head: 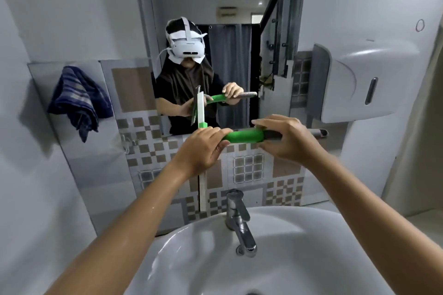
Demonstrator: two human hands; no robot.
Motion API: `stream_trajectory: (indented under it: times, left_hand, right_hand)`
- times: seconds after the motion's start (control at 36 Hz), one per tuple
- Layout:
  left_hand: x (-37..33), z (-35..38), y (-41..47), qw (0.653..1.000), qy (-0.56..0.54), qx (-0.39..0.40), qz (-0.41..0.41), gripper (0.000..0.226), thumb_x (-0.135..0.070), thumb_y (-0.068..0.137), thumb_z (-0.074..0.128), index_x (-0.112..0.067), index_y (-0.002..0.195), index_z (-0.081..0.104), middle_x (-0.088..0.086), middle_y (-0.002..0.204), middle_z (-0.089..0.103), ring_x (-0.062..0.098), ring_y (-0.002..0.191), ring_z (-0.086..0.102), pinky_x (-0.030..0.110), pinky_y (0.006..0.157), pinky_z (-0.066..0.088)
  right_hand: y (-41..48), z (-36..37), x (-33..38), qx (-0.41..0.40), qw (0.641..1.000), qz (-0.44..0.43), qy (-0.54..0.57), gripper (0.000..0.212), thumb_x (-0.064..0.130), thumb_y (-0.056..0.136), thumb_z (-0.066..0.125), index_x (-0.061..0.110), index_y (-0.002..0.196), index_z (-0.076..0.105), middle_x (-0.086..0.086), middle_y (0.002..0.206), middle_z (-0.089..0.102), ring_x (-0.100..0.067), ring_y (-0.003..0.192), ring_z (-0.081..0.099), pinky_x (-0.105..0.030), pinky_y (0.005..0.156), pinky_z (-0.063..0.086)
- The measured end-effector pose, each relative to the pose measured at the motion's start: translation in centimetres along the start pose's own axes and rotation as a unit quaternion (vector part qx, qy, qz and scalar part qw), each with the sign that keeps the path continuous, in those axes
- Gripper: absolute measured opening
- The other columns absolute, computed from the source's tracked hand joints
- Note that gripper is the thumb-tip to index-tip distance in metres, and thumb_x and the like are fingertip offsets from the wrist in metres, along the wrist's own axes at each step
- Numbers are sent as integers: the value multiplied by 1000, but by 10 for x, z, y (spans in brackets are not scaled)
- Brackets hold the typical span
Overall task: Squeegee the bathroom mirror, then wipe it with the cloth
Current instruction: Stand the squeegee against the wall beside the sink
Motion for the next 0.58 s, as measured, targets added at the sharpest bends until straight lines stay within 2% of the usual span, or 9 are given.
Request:
stream_trajectory:
  times: [0.06,0.11,0.17,0.19,0.28,0.33,0.39,0.47,0.58]
  left_hand:
    - [6,-5,-12,999,11,-28,-33,54,-41,99,19,-4,121,52,9,98,66,23,87,61,33,82,45]
    - [12,-7,-26,995,23,-59,-74,53,-40,99,18,-5,123,51,10,102,66,23,91,62,32,83,44]
    - [22,-9,-43,986,16,-93,-138,48,-36,99,22,-7,126,49,9,109,65,21,99,59,30,88,40]
    - [26,-10,-51,979,10,-111,-169,46,-34,99,24,-8,127,49,8,112,65,20,103,57,28,90,37]
    - [29,-12,-73,965,6,-146,-219,42,-30,98,27,-9,130,46,8,109,64,17,101,54,20,90,30]
    - [27,-12,-82,964,16,-146,-223,40,-28,99,28,-10,132,43,7,102,64,15,93,53,17,86,27]
    - [28,-12,-89,965,26,-139,-220,40,-26,99,28,-11,134,38,7,96,62,15,86,52,19,83,29]
    - [32,-13,-102,965,21,-133,-223,43,-25,99,27,-10,139,30,8,94,60,17,84,52,26,81,37]
    - [44,-16,-123,960,-43,-129,-247,47,-29,99,26,-18,145,21,11,110,59,20,95,57,41,81,48]
  right_hand:
    - [4,1,13,-50,998,4,27,48,21,77,69,13,123,58,0,113,63,-13,89,63,-38,74,58]
    - [0,-2,28,-150,987,14,50,39,16,80,68,7,117,61,-5,110,65,-14,89,64,-34,79,58]
    - [-10,2,34,-246,963,66,83,32,15,80,69,3,110,64,-8,104,68,-14,89,64,-26,82,55]
    - [-14,9,34,-268,951,107,110,33,19,81,70,4,110,65,-9,103,68,-13,88,63,-25,82,55]
    - [-15,44,41,-241,920,220,215,45,34,80,69,9,117,61,-6,105,68,-16,90,64,-32,80,57]
    - [-6,64,57,-214,904,237,283,47,38,78,69,14,118,61,0,100,69,-12,93,65,-26,82,56]
    - [4,79,71,-212,881,239,348,51,39,77,70,13,120,59,2,99,72,-6,95,66,-28,86,55]
    - [18,105,85,-198,842,260,428,63,32,76,73,19,132,47,0,101,72,-10,97,67,-38,85,57]
    - [34,127,105,-168,838,261,449,73,16,77,74,21,140,38,-1,104,69,-9,99,65,-38,82,58]
Point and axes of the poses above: each hand's wrist, its own y-axis towards the middle knuckle, its own z-axis out of the palm, x = y × z, the point moved 7 cm from there along y, towards the middle knuckle
